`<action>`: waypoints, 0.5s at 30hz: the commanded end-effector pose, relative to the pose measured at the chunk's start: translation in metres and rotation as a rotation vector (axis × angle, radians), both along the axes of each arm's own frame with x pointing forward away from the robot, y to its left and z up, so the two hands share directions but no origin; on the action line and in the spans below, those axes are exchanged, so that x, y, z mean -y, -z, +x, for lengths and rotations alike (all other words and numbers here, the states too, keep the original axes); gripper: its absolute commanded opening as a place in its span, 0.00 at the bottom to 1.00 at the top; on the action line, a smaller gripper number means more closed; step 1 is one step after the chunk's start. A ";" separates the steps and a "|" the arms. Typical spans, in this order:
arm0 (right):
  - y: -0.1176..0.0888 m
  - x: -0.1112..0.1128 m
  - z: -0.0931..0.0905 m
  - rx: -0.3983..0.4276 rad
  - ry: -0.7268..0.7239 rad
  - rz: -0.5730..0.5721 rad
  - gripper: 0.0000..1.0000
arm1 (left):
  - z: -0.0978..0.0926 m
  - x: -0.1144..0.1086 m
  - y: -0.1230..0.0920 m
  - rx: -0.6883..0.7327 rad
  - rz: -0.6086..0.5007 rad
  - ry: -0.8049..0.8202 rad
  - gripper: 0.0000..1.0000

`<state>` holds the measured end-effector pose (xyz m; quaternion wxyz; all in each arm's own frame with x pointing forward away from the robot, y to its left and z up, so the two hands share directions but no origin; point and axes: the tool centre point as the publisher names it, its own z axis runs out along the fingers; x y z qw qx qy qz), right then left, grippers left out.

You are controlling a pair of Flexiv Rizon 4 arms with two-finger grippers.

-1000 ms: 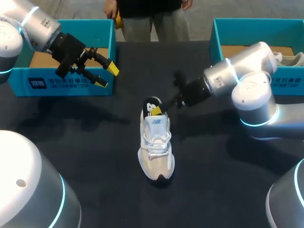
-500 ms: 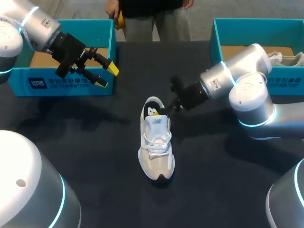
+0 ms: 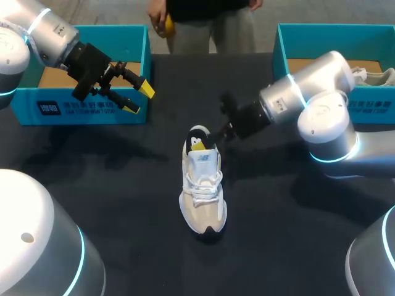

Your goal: Take the shoe out of the shoebox, open the shoe tongue, remove and reinsert the insole, then place the shoe into the shoebox

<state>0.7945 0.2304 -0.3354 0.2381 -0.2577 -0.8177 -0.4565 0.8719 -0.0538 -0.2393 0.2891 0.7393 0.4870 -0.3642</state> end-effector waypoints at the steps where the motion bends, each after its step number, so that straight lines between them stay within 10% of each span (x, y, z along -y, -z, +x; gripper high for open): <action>1: -0.004 0.001 -0.001 0.008 0.011 -0.007 0.65 | 0.000 0.000 0.000 0.001 0.002 0.002 1.00; 15: -0.020 0.011 0.013 0.064 0.052 -0.018 0.77 | 0.000 0.000 0.000 0.001 0.002 0.002 1.00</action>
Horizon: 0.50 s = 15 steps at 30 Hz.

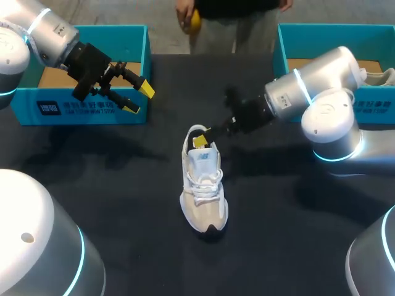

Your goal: Take the shoe out of the shoebox, open the shoe tongue, remove and reinsert the insole, then place the shoe into the shoebox

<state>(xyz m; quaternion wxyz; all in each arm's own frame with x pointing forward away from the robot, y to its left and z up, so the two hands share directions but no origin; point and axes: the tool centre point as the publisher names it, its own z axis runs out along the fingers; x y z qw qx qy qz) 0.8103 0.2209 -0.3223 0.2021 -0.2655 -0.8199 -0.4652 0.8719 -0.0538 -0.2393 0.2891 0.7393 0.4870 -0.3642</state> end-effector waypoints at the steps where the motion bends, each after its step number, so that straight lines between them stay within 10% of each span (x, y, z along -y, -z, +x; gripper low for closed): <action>1: -0.008 0.002 -0.003 0.009 0.005 -0.007 0.73 | 0.000 0.000 0.000 0.001 0.002 0.002 1.00; 15: 0.004 -0.002 -0.004 -0.008 -0.002 -0.002 0.05 | 0.000 0.000 0.000 0.001 0.002 0.002 1.00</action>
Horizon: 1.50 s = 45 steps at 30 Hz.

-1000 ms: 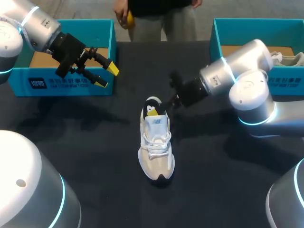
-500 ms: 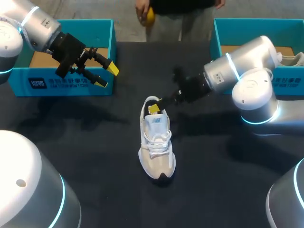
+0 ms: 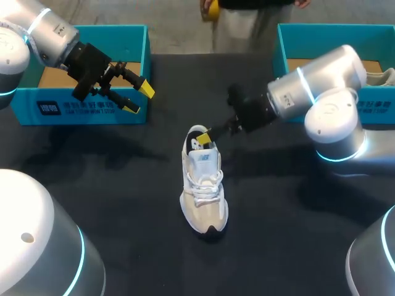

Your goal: Take the shoe out of the shoebox, open the shoe tongue, remove and reinsert the insole, then place the shoe into the shoebox

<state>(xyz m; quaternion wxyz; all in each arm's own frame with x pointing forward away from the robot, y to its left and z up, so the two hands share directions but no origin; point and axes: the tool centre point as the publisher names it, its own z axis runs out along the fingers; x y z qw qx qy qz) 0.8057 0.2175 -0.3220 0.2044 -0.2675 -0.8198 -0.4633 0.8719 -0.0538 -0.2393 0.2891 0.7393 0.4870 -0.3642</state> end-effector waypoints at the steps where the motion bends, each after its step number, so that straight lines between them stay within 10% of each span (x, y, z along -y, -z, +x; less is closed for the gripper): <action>1: 0.005 -0.007 0.001 -0.003 -0.005 0.001 0.01 | 0.000 0.000 0.000 0.001 0.002 0.002 1.00; 16: 0.016 -0.014 0.002 -0.024 -0.034 -0.020 0.02 | 0.000 0.000 0.000 0.001 0.002 0.002 1.00; 19: 0.014 -0.010 0.003 -0.014 -0.019 -0.023 0.39 | 0.000 0.000 0.000 0.001 0.002 0.002 1.00; 25: 0.004 -0.005 -0.003 0.003 -0.006 -0.033 0.51 | 0.000 0.000 0.000 0.001 0.002 0.002 1.00; 33: -0.007 -0.001 -0.002 0.033 0.016 -0.040 0.91 | 0.000 0.000 0.000 0.001 0.002 0.002 1.00; 45: -0.032 -0.002 0.005 0.046 0.137 -0.048 0.89 | 0.000 0.000 0.000 0.001 0.002 0.002 1.00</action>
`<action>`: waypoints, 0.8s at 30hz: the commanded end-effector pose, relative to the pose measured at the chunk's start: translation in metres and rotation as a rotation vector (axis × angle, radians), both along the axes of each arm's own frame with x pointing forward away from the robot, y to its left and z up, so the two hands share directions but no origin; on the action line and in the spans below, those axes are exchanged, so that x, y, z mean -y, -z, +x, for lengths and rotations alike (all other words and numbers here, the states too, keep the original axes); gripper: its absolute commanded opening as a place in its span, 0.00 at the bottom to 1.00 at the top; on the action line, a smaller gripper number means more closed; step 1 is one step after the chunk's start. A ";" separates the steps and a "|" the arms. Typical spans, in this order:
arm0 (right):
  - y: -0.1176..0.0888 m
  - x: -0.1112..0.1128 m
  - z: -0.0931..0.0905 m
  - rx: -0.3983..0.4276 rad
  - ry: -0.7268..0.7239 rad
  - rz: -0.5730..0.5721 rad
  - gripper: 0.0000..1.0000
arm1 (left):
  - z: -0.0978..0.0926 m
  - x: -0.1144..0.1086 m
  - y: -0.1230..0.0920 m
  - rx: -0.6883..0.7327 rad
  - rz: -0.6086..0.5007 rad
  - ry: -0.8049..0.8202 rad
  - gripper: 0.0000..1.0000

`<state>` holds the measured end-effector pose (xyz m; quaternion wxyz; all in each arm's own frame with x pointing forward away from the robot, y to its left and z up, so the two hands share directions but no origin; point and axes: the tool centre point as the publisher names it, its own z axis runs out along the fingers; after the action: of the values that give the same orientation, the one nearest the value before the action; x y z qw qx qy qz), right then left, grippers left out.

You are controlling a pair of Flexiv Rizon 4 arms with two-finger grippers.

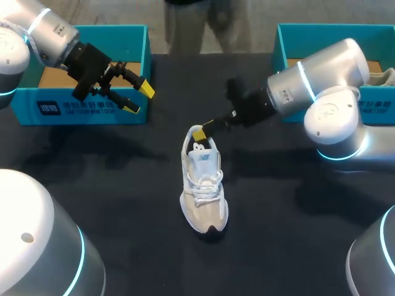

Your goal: Take the shoe out of the shoebox, open the shoe tongue, remove and reinsert the insole, then place the shoe into the shoebox

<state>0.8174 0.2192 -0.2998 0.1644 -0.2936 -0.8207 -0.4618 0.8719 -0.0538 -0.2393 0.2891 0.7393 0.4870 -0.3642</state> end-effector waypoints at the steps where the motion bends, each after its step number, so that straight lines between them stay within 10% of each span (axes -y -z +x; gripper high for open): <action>1: -0.012 0.000 -0.006 0.008 0.079 0.001 0.81 | 0.000 0.000 0.000 0.001 0.002 0.002 1.00; 3: -0.014 -0.001 -0.005 -0.007 0.114 -0.005 0.48 | 0.000 0.000 0.000 0.001 0.002 0.002 1.00; 6: -0.015 -0.003 -0.004 -0.022 0.182 -0.027 0.37 | 0.000 0.000 0.000 0.001 0.002 0.002 1.00; 9: -0.017 -0.004 -0.004 -0.021 0.242 -0.058 0.00 | 0.000 0.000 0.000 0.001 0.002 0.002 1.00; 24: -0.020 -0.002 -0.003 0.004 0.327 -0.165 0.00 | 0.000 0.000 0.000 0.001 0.002 0.002 1.00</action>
<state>0.8155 0.2188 -0.2808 0.0829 -0.4218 -0.7955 -0.4270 0.8719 -0.0538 -0.2393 0.2891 0.7393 0.4870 -0.3642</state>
